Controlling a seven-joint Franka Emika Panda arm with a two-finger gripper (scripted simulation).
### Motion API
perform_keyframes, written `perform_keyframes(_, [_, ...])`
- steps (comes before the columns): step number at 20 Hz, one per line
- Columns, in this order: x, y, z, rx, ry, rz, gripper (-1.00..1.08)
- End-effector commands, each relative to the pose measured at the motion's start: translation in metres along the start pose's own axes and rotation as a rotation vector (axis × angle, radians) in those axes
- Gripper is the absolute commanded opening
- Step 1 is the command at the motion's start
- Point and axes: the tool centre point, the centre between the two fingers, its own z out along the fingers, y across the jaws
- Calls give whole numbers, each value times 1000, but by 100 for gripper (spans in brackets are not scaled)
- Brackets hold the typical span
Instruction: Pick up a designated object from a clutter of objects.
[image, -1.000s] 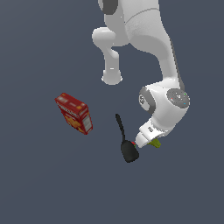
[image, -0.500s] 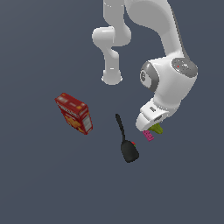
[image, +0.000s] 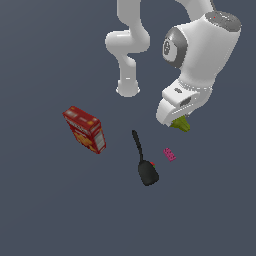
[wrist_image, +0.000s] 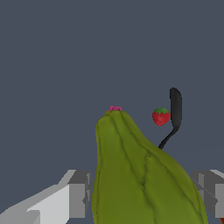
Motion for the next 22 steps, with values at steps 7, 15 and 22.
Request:
perform_keyframes(7, [-32, -12, -82, 1, 3, -1, -100])
perform_keyframes(15, [-52, -19, -136, 2, 3, 0, -100])
perform_keyframes(22, [-59, -21, -156, 2, 3, 0, -100])
